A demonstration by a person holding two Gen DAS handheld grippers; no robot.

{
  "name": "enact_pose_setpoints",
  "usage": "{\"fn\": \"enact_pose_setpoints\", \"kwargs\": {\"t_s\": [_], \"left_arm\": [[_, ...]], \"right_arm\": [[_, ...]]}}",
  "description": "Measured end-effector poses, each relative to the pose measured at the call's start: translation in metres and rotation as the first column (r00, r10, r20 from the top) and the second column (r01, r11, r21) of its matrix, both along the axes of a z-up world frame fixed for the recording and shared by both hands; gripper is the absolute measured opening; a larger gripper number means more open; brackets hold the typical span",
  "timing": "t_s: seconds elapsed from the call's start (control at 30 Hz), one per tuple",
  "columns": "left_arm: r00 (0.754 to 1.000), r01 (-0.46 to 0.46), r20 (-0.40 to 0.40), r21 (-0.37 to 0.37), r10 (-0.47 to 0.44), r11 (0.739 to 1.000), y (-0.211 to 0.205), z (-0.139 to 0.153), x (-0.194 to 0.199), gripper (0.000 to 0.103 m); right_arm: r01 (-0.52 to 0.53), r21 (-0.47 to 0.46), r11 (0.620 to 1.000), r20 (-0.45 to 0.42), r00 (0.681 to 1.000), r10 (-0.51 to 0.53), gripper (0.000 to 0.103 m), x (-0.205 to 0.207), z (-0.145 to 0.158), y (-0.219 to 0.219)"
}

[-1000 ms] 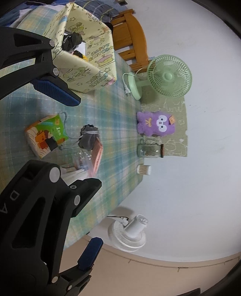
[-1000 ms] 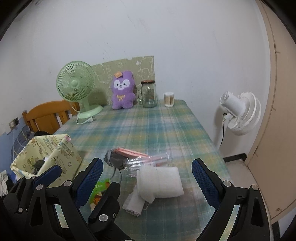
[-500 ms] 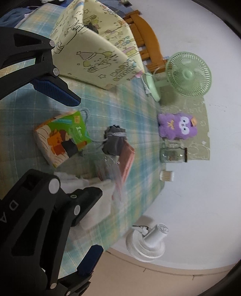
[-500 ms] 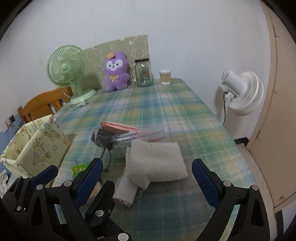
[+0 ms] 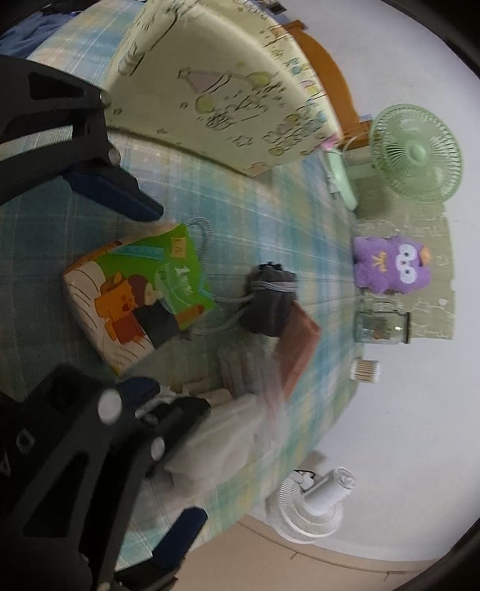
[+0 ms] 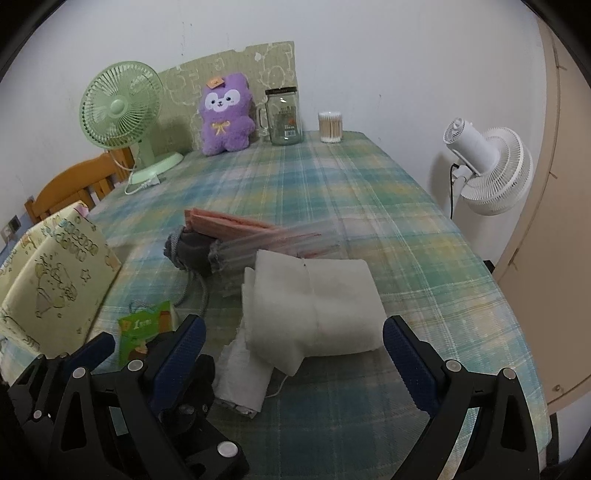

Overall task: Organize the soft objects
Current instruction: 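Grasp the white towel with the right tool while the left grasps the green box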

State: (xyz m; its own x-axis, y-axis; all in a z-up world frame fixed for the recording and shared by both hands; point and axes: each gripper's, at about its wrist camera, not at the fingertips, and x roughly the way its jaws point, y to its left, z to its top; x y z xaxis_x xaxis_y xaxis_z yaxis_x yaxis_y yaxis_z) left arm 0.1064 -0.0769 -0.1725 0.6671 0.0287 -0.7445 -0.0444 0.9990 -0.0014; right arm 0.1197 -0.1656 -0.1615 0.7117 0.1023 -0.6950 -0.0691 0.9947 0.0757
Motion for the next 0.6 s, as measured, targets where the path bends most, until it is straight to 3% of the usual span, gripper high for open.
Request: {"fn": "enact_pose_setpoints", "kwargs": {"t_s": [0.2, 0.47, 0.6], "left_arm": [[1.0, 0.005, 0.008, -0.014, -0.005, 1.0, 0.002, 0.001, 0.0, 0.07], [0.995, 0.061, 0.079, 0.048, -0.065, 0.997, -0.012, 0.015, -0.001, 0.07], [0.991, 0.096, 0.088, 0.045, -0.1, 0.994, -0.017, 0.019, 0.006, 0.07]], "right_arm": [[-0.012, -0.009, 1.0, -0.011, 1.0, 0.012, 0.098, 0.003, -0.002, 0.002], [0.002, 0.008, 1.0, -0.003, 1.0, -0.002, 0.098, 0.006, 0.001, -0.005], [0.014, 0.015, 1.0, 0.003, 1.0, -0.014, 0.098, 0.01, 0.003, -0.01]]}}
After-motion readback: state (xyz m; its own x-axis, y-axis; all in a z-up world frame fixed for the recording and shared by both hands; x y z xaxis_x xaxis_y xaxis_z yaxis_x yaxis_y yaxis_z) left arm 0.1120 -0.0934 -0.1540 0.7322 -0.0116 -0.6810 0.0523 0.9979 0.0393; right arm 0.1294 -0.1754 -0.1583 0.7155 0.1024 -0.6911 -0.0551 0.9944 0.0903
